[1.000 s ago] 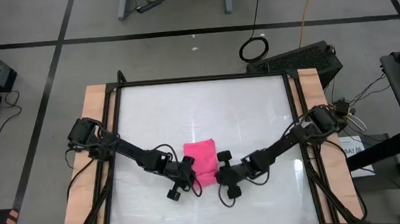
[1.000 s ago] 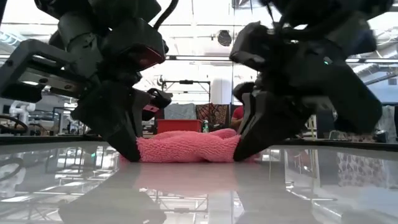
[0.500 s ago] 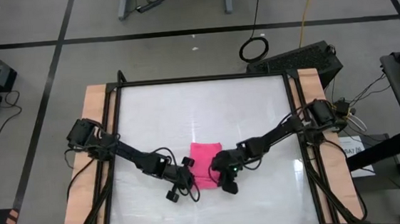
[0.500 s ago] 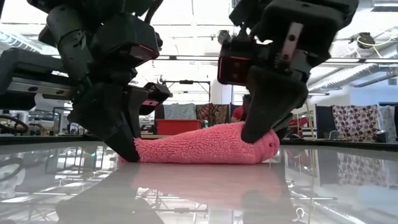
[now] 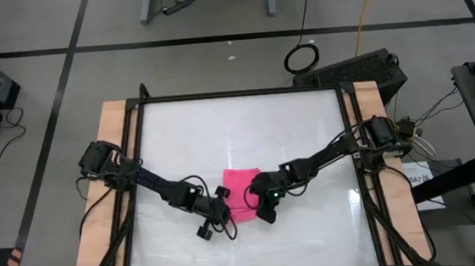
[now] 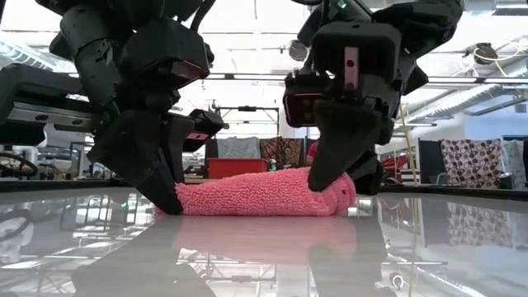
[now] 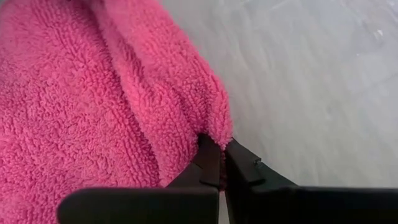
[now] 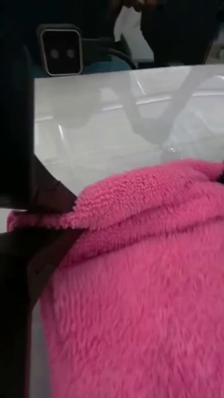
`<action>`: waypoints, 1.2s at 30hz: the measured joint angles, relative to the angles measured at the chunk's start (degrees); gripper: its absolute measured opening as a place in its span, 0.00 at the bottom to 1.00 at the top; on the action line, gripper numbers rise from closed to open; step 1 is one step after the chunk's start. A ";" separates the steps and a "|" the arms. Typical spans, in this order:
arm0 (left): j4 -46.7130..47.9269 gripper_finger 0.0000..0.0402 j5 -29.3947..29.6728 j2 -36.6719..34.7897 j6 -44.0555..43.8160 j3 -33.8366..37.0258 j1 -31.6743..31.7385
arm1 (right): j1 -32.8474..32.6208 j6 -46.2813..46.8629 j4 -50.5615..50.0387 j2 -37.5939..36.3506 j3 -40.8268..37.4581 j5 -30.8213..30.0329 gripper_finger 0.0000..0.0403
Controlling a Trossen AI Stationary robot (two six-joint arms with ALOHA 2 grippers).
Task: Roll towel
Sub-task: Roll the pink towel
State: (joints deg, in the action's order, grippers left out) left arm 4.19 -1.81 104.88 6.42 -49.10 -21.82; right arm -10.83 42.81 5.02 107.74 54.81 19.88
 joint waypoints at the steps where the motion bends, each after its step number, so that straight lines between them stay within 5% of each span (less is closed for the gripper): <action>1: 0.02 0.00 0.20 0.00 0.02 0.00 0.00 | -0.05 -0.50 0.21 -0.18 -0.01 0.06 0.10; 11: -0.16 0.01 -0.42 0.00 -0.02 0.00 -0.07 | -0.50 -12.30 1.53 -7.19 0.00 2.57 0.39; 16: -0.57 0.02 -1.14 0.00 -0.01 0.07 0.03 | -3.54 -25.50 -5.29 -11.89 0.02 -5.35 0.49; 27: -1.16 0.02 -5.35 0.02 -0.32 0.15 1.71 | -22.48 -60.85 -7.70 -6.25 0.02 -38.03 0.42; 36: -1.70 0.03 -8.78 0.07 -1.64 0.20 3.26 | -25.29 -70.66 -8.41 -1.41 1.77 -45.62 0.31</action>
State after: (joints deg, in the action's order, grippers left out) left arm 2.49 -10.60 104.95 4.78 -48.90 -18.56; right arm -36.12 -27.86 -3.39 106.33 56.58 -25.74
